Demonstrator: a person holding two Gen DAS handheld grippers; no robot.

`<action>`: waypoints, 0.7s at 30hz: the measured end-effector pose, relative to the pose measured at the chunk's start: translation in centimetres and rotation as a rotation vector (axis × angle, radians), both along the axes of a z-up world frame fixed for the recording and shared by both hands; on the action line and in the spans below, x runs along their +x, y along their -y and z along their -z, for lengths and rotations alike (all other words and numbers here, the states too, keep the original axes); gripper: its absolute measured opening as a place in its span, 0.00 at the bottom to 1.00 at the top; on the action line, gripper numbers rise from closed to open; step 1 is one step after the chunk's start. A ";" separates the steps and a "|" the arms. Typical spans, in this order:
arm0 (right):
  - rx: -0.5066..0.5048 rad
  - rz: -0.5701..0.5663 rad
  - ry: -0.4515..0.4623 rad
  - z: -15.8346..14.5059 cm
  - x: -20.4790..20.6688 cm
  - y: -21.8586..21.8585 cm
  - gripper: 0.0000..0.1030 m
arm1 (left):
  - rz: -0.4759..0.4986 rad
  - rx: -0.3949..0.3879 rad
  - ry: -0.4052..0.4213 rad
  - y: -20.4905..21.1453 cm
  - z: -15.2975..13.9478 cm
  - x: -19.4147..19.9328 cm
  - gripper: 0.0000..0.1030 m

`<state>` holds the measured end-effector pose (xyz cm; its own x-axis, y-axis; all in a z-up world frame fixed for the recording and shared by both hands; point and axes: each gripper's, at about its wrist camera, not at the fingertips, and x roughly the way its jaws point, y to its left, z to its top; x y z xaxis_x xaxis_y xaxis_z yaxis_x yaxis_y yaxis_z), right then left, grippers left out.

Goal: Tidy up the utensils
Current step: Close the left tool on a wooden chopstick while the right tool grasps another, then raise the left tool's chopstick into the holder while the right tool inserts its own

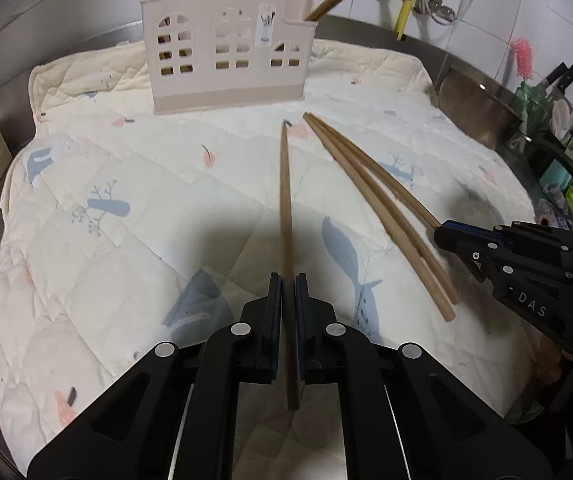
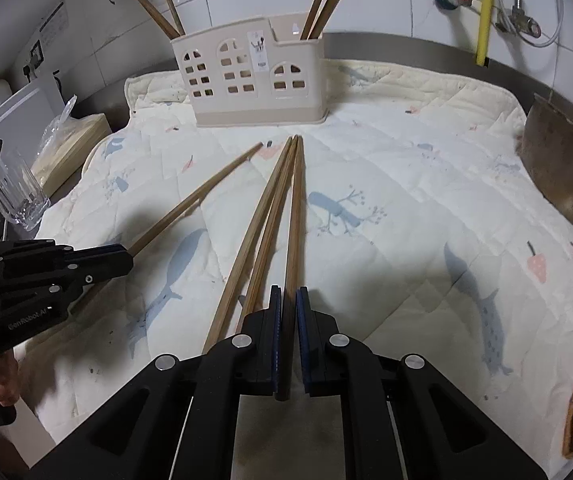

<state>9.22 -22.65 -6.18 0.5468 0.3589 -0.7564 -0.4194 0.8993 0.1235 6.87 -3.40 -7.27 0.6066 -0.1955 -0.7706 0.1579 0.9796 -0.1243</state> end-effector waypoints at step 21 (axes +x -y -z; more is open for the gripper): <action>0.024 -0.055 0.285 -11.8 2.3 0.0 0.06 | 0.051 0.005 0.220 -1.1 -11.3 3.3 0.05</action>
<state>11.49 -22.69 5.58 0.7153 0.4100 -0.5659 -0.4885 0.8724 0.0146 10.15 -2.28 4.08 0.7497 -0.2271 -0.6215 0.2302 0.9701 -0.0768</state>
